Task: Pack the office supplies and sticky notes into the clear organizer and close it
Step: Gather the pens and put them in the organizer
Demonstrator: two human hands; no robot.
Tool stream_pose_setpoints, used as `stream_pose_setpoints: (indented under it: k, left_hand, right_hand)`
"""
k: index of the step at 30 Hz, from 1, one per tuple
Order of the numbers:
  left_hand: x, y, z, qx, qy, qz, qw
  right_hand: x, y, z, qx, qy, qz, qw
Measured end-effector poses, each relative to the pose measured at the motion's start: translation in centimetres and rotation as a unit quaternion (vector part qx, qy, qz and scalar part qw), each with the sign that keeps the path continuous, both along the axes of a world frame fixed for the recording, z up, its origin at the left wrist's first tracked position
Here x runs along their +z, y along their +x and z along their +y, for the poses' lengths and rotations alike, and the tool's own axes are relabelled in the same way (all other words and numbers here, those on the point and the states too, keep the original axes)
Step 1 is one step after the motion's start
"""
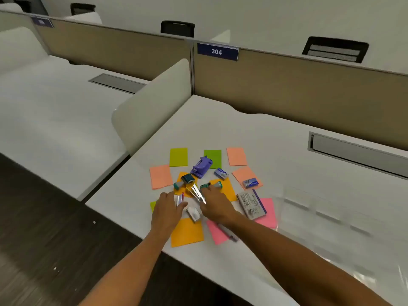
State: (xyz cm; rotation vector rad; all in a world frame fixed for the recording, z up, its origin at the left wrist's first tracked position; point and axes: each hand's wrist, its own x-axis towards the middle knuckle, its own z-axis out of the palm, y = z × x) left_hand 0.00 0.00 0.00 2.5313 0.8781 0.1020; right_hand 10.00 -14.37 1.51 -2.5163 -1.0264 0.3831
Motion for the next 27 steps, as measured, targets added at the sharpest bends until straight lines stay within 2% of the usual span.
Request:
stream_pose_setpoints:
  k: [3, 15, 22, 27]
  left_hand:
    - [-0.1, 0.2, -0.3, 0.025, -0.026, 0.005, 0.999]
    - [0.2, 0.3, -0.7, 0.036, -0.012, 0.013, 0.999]
    - [1.2, -1.1, -0.7, 0.034, 0.001, -0.005, 0.999]
    - [2.2, -1.4, -1.6, 0.043, -0.046, -0.064, 0.996]
  right_hand:
    - [-0.9, 0.3, 1.3, -0.019, -0.006, -0.012, 1.0]
    - [-1.9, 0.7, 4.1, -0.005, -0.094, -0.078, 0.993]
    - [-0.3, 0.8, 3.2, -0.123, -0.012, 0.045, 0.991]
    - [1.2, -0.7, 0.4, -0.206, 0.129, 0.17, 0.955]
